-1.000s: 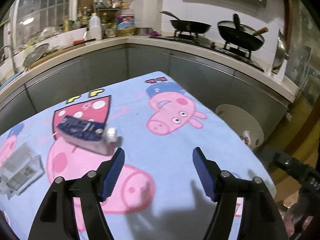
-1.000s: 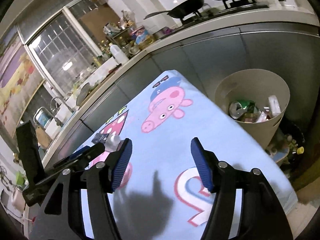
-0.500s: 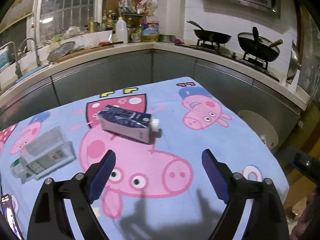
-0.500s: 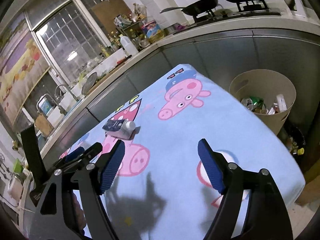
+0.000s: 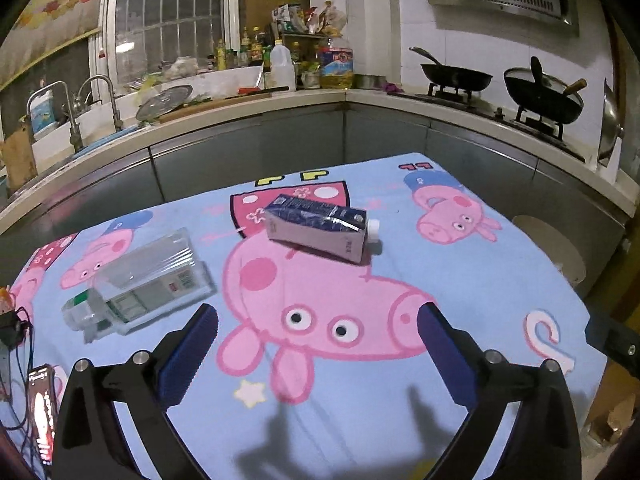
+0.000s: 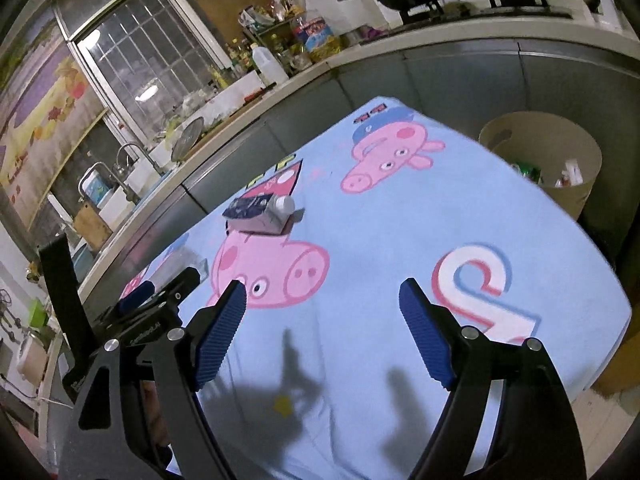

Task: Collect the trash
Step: 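Move both grippers back over the table toward the blue carton and clear bottle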

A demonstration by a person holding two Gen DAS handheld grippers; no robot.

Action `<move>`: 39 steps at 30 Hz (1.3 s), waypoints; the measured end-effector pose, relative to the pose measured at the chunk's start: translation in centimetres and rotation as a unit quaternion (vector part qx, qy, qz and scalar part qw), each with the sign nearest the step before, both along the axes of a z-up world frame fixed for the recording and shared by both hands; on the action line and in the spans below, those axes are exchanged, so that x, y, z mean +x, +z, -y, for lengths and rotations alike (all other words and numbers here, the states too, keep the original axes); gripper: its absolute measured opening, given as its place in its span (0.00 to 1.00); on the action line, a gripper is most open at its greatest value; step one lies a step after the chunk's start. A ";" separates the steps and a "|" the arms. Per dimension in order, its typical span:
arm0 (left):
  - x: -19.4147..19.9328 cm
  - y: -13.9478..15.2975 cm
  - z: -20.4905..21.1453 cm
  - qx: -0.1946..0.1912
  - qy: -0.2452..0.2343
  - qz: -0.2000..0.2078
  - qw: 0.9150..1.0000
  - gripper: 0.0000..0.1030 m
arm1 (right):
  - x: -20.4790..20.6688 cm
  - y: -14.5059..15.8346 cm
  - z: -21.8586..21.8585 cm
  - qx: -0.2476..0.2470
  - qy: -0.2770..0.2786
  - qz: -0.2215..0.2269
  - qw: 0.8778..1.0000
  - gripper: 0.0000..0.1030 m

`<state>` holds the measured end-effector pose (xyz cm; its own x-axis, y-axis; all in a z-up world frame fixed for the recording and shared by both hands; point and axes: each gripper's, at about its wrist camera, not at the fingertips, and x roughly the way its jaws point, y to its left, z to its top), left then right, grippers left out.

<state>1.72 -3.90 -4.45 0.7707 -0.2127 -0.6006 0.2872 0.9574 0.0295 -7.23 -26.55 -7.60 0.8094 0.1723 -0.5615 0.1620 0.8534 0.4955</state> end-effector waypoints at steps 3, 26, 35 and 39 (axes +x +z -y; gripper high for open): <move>-0.4 -0.2 -0.8 -0.008 -0.001 -0.011 1.000 0.96 | -0.1 -0.2 -0.5 0.003 0.003 -0.006 1.000 0.76; -4.3 0.3 -2.5 0.003 0.014 -0.019 1.000 0.96 | -0.6 -0.1 -3.6 -0.004 0.020 -0.014 1.000 0.84; -3.9 -0.1 -2.7 0.002 0.014 -0.021 1.000 0.96 | 1.3 0.0 -4.9 -0.018 0.028 -0.028 0.999 0.84; -2.6 -0.7 -3.7 -0.003 0.016 -0.026 1.000 0.96 | 2.6 0.0 -5.9 -0.028 0.026 -0.038 0.999 0.84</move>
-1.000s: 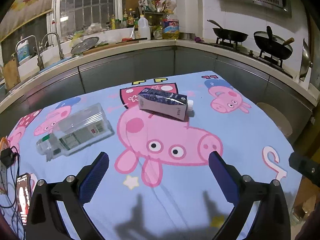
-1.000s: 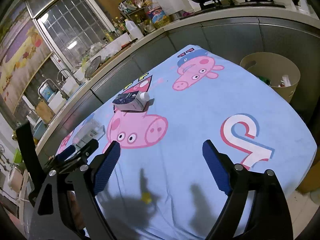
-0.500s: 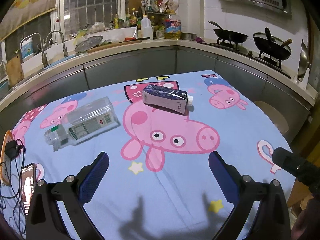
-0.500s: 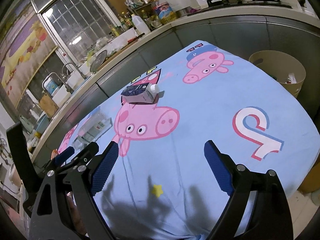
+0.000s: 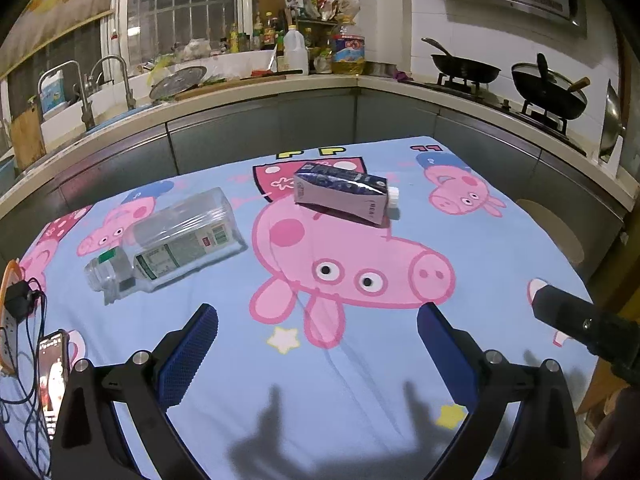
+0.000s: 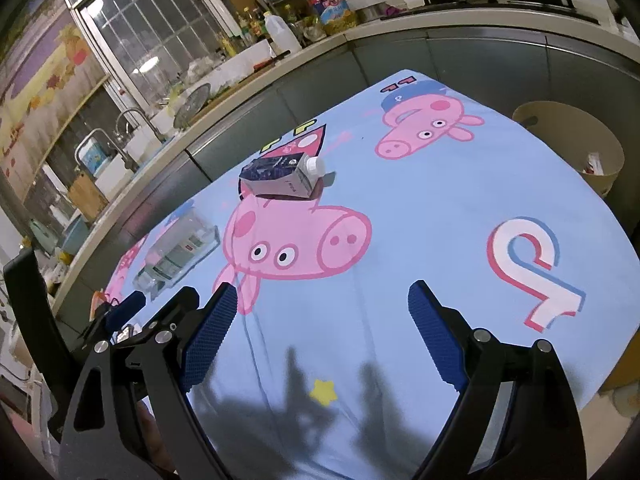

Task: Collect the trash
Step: 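Move both grippers back over the table toward the blue carton and clear bottle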

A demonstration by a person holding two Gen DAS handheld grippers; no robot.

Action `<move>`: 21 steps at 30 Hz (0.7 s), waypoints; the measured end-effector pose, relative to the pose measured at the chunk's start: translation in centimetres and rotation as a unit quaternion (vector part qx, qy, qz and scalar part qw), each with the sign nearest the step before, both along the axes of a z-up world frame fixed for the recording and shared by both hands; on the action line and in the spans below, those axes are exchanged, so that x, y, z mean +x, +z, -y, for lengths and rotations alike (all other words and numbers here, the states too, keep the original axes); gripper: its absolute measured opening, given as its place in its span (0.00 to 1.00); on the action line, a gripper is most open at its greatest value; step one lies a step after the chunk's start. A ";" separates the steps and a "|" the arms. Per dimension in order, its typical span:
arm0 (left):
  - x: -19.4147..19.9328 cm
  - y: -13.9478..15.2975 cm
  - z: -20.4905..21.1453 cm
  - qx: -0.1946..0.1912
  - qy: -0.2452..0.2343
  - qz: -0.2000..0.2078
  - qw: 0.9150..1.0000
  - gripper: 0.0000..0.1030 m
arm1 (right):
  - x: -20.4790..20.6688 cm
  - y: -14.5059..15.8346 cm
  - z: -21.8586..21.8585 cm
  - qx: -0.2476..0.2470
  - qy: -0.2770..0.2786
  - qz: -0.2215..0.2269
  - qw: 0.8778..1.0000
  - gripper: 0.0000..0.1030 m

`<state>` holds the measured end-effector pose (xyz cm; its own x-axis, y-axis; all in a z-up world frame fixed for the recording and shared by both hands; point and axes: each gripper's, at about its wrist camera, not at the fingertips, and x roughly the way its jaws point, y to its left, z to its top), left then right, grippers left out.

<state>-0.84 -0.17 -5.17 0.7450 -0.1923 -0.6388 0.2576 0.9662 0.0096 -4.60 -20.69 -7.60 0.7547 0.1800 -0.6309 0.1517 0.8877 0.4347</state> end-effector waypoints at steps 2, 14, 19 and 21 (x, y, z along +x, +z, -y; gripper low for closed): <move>0.7 -0.3 -0.7 0.001 0.002 0.000 1.000 0.96 | 0.8 0.2 -0.6 -0.007 -0.003 -0.002 1.000 0.84; 4.6 -1.9 -4.6 -0.002 0.011 -0.029 1.000 0.96 | 6.3 -0.1 -4.1 -0.019 0.007 -0.026 0.999 0.84; 5.3 -2.1 -5.5 0.022 0.016 -0.037 0.999 0.96 | 8.1 -0.7 -4.8 0.008 0.030 -0.021 0.999 0.84; 5.4 -2.1 -5.9 0.021 0.016 -0.035 0.999 0.96 | 8.5 -1.1 -5.0 0.005 0.044 -0.022 0.999 0.84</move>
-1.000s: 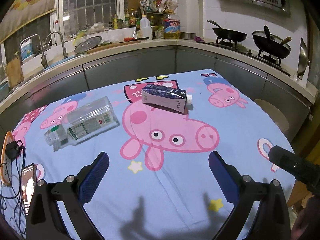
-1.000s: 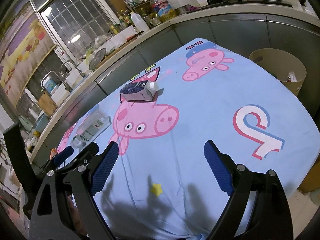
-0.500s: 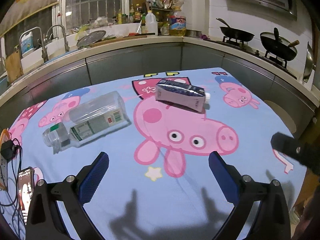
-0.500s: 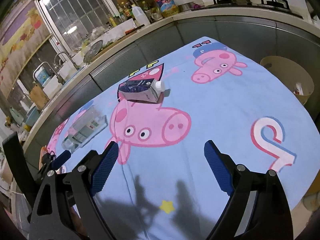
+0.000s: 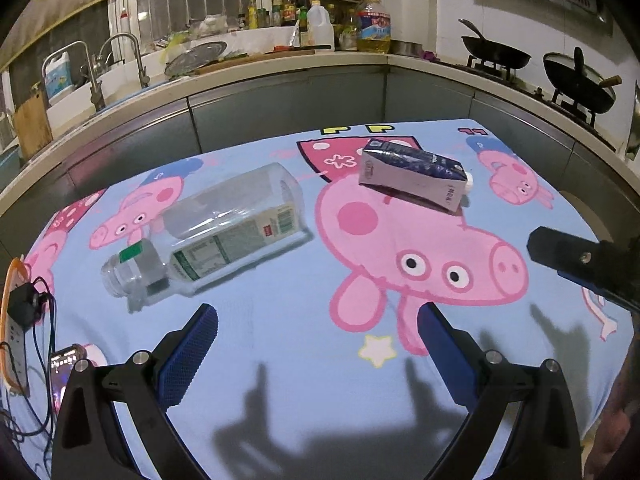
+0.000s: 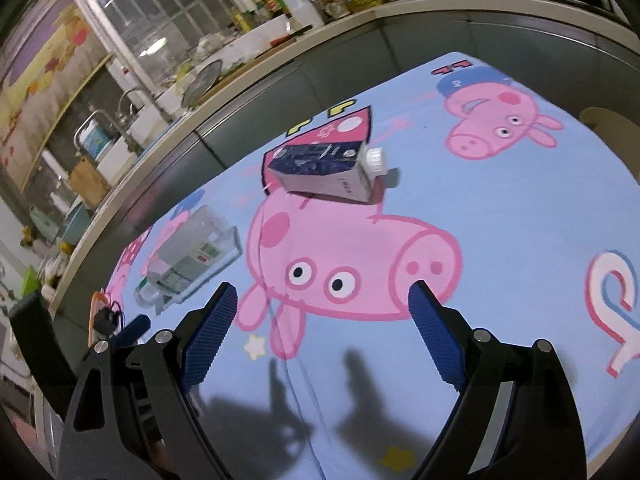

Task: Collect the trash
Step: 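Move both grippers back over the table toward the blue carton and clear bottle, then grasp the blue milk carton with the right gripper while the left gripper grasps the clear bottle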

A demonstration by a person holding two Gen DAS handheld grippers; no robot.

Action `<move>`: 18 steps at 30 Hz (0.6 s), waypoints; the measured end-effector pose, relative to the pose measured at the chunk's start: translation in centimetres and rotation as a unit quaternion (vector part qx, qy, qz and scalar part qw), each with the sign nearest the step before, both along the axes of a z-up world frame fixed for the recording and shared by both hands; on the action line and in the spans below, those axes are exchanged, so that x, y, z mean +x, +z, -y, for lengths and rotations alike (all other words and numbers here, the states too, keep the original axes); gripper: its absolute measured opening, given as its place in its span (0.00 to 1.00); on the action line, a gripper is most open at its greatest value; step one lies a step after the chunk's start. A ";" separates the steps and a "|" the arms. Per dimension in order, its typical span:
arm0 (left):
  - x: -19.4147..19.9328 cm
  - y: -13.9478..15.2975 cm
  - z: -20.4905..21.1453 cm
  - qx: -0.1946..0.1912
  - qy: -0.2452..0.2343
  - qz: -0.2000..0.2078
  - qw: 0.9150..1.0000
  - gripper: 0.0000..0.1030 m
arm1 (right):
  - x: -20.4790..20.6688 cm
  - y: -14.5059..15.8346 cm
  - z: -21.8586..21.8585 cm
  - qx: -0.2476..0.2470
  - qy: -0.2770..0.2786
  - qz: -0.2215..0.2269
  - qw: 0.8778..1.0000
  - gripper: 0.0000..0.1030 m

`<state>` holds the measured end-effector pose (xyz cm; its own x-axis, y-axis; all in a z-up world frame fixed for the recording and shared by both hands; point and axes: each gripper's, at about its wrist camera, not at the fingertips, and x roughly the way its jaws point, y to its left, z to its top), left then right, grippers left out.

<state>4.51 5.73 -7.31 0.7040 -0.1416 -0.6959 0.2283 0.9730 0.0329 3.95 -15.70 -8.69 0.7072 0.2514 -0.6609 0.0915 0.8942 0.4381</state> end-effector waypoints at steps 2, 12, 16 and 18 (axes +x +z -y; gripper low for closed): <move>-0.2 -0.1 -0.8 -0.015 0.004 0.004 1.000 0.96 | 0.4 -0.4 -0.1 -0.007 0.019 -0.001 1.000 0.84; 2.1 2.0 -5.7 0.045 -0.030 0.030 0.998 0.96 | 2.4 -1.9 1.9 0.013 0.077 0.012 0.997 0.84; 5.2 1.9 -7.0 0.105 -0.085 0.024 0.991 0.96 | 2.6 -2.5 2.8 0.022 0.087 0.008 0.996 0.84; 7.3 1.0 -7.8 0.110 -0.100 -0.010 0.989 0.96 | 2.7 -2.8 3.3 0.026 0.084 0.006 0.996 0.84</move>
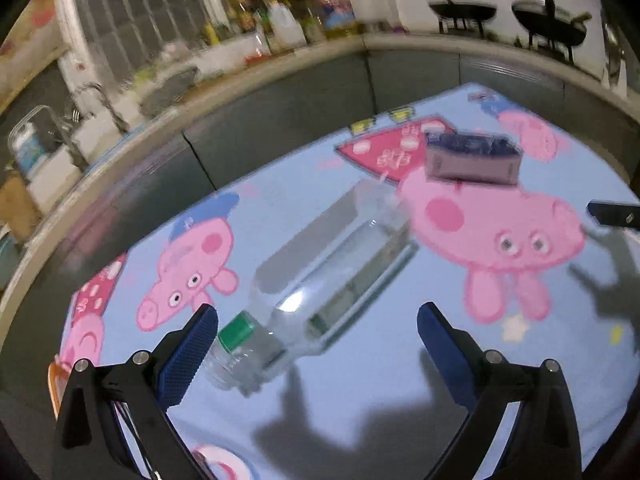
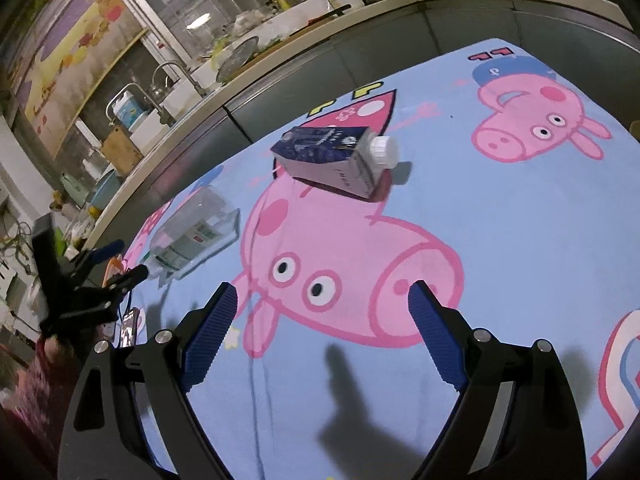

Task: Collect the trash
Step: 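Grasp the blue milk carton with the right gripper while the left gripper grasps the clear bottle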

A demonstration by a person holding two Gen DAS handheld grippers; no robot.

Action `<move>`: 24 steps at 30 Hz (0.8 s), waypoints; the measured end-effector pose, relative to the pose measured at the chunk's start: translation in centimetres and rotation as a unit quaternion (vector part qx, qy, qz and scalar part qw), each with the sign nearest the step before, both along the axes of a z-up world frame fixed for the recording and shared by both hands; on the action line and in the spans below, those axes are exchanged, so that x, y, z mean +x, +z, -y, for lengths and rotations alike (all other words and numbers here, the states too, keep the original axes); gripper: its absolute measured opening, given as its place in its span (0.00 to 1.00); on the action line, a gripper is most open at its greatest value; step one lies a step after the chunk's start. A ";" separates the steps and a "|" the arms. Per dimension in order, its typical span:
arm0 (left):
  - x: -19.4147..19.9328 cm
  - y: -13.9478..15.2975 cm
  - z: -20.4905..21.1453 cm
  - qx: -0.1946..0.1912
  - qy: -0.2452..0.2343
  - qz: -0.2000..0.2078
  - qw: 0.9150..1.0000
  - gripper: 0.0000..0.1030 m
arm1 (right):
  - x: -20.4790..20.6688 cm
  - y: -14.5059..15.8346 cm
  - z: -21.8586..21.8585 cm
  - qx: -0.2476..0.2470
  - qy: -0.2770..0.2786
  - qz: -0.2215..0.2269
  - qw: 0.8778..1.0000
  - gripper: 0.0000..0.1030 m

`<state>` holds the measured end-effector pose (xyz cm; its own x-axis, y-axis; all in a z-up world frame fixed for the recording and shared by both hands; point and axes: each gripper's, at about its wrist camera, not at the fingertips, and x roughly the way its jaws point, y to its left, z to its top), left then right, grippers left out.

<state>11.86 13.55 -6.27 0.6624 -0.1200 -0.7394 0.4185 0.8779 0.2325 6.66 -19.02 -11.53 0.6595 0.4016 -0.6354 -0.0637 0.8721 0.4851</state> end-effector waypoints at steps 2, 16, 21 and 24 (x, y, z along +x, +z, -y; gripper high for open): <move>1.9 -1.0 -0.7 0.002 0.000 -0.032 0.999 0.96 | 0.5 -0.1 0.6 0.006 -0.001 -0.003 1.000 0.84; -2.7 -0.5 4.9 -0.054 -0.040 -0.051 0.996 0.95 | 12.2 1.7 -1.9 -0.193 0.145 0.077 0.967 0.88; -0.8 -0.9 5.1 -0.052 0.005 -0.050 0.997 0.97 | 16.1 -0.3 -3.1 -0.231 0.178 0.047 0.955 0.87; -0.4 -1.2 6.5 -0.039 0.002 -0.055 0.998 0.96 | 16.4 -1.1 -2.7 -0.222 0.191 0.025 0.956 0.62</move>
